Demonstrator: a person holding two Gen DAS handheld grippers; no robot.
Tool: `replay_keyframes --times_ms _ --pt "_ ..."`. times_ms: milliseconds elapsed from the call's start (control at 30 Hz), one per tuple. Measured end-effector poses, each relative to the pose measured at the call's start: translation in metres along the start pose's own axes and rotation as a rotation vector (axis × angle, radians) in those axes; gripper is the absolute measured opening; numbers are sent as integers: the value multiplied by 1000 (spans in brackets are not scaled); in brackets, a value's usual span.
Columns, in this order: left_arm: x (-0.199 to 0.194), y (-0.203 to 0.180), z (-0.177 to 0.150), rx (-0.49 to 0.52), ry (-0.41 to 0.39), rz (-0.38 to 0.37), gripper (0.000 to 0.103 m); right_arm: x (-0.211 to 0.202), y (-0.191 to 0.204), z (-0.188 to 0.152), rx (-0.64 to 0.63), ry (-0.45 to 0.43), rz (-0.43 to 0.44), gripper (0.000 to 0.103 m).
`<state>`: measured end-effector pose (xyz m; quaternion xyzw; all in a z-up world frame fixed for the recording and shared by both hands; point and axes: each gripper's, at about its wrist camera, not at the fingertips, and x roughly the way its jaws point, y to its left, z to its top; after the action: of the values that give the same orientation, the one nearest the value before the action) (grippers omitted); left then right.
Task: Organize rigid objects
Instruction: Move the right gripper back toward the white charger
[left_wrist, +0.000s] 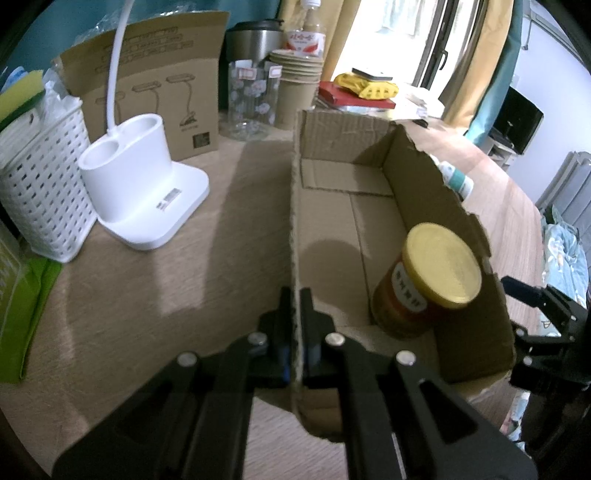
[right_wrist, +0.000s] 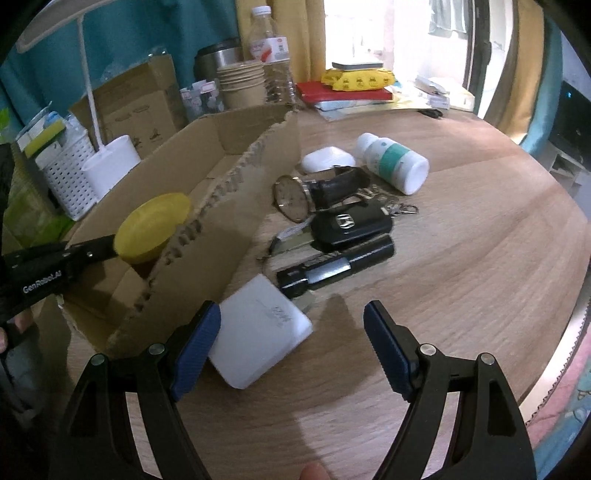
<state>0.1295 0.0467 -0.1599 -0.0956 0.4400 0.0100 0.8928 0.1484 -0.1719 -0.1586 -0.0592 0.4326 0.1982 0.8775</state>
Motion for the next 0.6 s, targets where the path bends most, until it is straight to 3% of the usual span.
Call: replay_keyframes --times_ms 133,600 --pt "0 0 0 0 -1 1 3 -2 -12 -1 32 7 -9 82" --pt "-1 3 -3 4 1 14 3 16 7 7 22 50 127 82"
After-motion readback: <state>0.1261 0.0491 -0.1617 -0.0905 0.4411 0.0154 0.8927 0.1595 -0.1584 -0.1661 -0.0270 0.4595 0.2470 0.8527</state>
